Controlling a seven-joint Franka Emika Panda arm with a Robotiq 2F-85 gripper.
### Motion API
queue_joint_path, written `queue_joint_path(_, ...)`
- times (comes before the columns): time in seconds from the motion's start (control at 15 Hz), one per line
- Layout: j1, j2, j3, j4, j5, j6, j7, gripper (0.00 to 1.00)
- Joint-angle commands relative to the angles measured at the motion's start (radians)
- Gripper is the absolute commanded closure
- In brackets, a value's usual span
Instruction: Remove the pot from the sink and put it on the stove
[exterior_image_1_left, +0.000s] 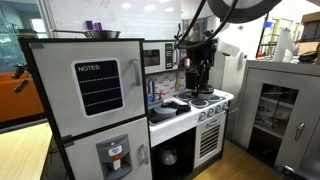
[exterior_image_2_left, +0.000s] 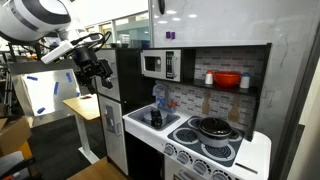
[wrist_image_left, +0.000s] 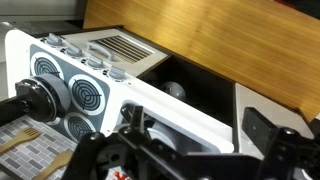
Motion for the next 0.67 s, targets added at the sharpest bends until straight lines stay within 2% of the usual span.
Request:
queue_joint_path(0.0, -0.015, 0.105, -0.045, 0.1, -0.019, 0.002, -0.077, 0.0)
queue_joint_path(0.07, -0.015, 0.13, -0.057, 0.133, -0.005, -0.016, -0.087, 0.0)
queue_joint_path(0.13, -0.006, 0.072, -0.054, 0.077, -0.007, -0.003, -0.059, 0.0)
queue_joint_path(0.33, -0.004, 0.124, -0.068, 0.121, -0.007, -0.004, -0.07, 0.0)
queue_joint_path(0.6, -0.003, 0.126, -0.067, 0.122, -0.007, -0.005, -0.07, 0.0)
